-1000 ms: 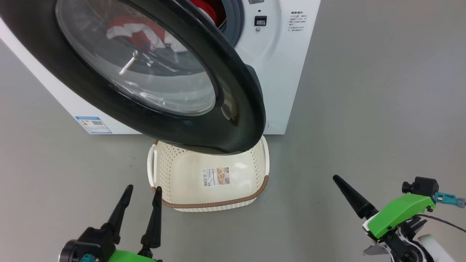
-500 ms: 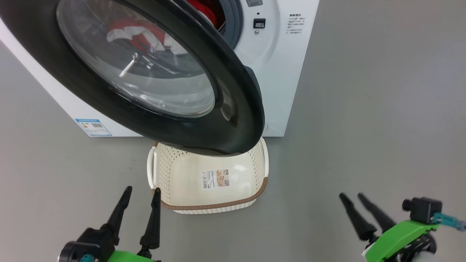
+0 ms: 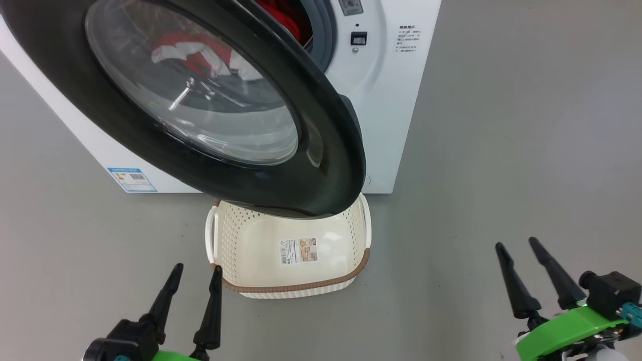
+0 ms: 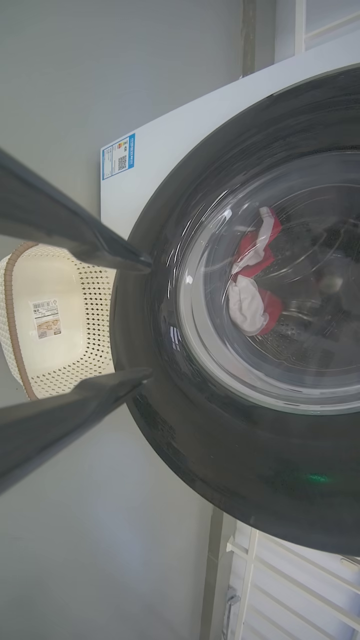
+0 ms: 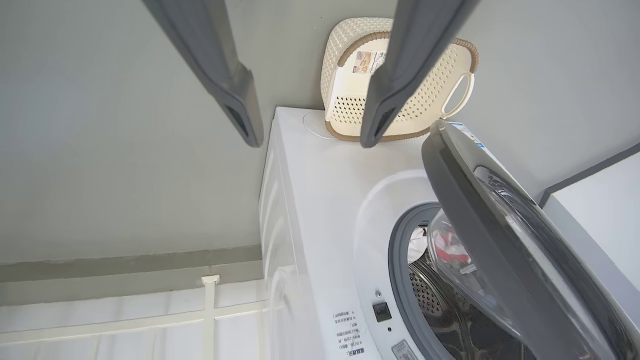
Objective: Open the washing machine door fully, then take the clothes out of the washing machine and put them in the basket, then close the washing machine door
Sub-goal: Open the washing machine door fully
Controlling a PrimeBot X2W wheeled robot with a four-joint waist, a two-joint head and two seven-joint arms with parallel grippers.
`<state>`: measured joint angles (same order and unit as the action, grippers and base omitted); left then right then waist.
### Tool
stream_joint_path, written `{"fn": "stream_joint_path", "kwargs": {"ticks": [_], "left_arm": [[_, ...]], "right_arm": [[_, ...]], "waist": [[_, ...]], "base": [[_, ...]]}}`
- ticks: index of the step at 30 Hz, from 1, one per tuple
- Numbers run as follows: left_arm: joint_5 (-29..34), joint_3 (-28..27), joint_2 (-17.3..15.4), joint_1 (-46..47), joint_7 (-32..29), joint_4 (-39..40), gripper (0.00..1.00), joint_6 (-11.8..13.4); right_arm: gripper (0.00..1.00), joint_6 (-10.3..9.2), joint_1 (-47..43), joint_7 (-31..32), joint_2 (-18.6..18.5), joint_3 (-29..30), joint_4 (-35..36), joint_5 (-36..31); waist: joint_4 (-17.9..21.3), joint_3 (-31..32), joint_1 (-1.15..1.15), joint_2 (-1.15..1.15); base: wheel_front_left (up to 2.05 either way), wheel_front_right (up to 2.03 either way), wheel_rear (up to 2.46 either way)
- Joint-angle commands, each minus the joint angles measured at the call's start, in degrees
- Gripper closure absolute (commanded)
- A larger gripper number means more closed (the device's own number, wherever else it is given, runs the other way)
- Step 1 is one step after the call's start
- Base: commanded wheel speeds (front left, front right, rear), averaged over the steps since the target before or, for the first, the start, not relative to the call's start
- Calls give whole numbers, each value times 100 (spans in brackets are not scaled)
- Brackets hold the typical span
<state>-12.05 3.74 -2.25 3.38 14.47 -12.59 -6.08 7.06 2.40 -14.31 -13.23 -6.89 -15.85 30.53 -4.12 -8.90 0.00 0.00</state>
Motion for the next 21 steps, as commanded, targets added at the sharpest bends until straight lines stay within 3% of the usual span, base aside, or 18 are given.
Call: {"fn": "stream_joint_path", "kwargs": {"ticks": [1,10,21], "left_arm": [[51,-185,-63,11,52,133,0,-20],[33,-170,-63,-26,52,165,0,-13],[7,-169,-63,-26,52,192,0,8]], "right_arm": [[0,43,-72,-68,-6,42,232,-169],[0,43,-483,-68,414,759,681,-915],[0,43,-513,-69,533,813,680,-1024]], "waist": [[-6,10,0,0],[-40,25,0,0],[-40,9,0,0]], "base": [[0,0,0],[0,0,0],[0,0,0]]}}
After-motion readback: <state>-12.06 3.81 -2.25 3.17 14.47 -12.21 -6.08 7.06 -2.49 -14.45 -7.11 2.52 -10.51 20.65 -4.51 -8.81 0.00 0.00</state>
